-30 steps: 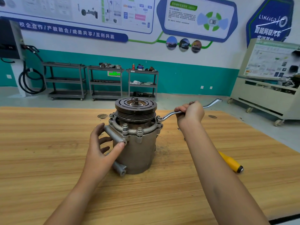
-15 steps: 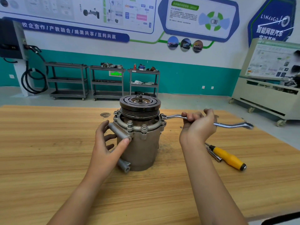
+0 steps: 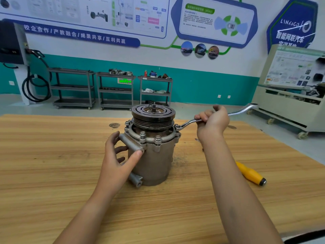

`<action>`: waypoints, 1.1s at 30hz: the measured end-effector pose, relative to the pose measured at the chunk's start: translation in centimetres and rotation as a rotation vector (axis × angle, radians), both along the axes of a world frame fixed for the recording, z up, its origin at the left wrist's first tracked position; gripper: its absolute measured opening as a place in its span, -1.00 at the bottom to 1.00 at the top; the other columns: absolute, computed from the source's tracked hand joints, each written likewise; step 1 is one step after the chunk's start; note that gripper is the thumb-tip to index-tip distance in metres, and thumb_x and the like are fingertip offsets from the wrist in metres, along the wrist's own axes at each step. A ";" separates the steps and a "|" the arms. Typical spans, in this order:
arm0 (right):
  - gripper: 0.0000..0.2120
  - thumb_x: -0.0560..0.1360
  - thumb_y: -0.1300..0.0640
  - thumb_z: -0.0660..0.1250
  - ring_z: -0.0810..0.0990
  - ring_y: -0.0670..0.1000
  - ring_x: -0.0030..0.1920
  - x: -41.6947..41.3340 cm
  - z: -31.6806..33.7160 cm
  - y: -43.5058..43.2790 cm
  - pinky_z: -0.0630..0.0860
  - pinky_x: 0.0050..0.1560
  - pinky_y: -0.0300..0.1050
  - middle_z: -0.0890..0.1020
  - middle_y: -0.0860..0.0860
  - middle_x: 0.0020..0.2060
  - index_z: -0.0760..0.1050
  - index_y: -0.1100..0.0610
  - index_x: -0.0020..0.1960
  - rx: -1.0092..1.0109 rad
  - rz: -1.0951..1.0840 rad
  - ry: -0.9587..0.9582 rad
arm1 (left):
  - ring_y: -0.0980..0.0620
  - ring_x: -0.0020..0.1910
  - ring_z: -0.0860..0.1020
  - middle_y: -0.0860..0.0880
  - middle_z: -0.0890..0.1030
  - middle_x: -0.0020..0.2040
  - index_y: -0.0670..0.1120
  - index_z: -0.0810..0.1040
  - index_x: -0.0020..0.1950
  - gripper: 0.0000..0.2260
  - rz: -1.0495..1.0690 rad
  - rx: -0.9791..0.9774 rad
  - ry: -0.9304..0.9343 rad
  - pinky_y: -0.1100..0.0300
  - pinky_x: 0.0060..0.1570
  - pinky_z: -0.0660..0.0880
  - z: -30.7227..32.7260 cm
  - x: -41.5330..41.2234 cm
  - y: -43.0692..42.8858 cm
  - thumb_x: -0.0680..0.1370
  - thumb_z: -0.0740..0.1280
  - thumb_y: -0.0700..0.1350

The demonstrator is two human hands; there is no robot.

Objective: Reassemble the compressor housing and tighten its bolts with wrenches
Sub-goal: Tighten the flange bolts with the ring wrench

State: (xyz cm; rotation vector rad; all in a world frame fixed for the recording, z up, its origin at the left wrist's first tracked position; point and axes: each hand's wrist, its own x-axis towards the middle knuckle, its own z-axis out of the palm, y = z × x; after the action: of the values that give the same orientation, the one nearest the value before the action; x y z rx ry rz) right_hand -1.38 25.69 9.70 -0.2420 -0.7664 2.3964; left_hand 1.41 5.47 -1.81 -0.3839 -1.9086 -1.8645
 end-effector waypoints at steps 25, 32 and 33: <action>-0.84 0.54 0.15 0.02 0.45 -0.10 -0.31 6.4 -7.0 -9.7 0.46 -0.05 -0.17 0.36 0.03 -0.40 0.27 0.09 -0.21 0.584 -0.554 0.437 | 0.28 0.15 0.46 0.46 0.32 0.16 0.24 0.22 0.27 -0.38 0.020 -0.018 -0.008 0.04 0.22 0.41 0.1 0.2 0.2 0.33 0.47 0.14; -0.53 0.52 -0.25 0.03 0.16 -0.10 -0.66 7.5 -1.0 -5.6 0.22 -0.53 -0.37 0.23 -0.12 -0.66 0.33 0.00 -0.43 0.339 -0.088 0.527 | 0.41 0.12 0.42 0.43 0.35 0.13 0.27 0.21 0.25 -0.45 0.013 -0.006 -0.008 0.44 -0.05 0.43 -0.1 0.0 0.1 0.41 0.42 -0.05; -0.48 0.50 -0.31 -0.01 0.11 -0.10 -0.66 7.0 0.1 -3.9 0.15 -0.55 -0.39 0.19 -0.10 -0.66 0.27 0.04 -0.43 0.274 -0.009 0.458 | 0.41 0.11 0.42 0.42 0.35 0.13 0.29 0.21 0.23 -0.45 0.010 -0.002 -0.009 0.50 -0.12 0.43 -0.2 0.0 0.1 0.42 0.42 -0.08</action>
State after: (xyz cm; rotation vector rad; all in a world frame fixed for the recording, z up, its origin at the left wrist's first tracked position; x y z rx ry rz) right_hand 5.58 21.79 9.79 0.3998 -0.8512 2.1822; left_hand 1.41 5.55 -1.99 -0.3666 -1.9155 -1.8613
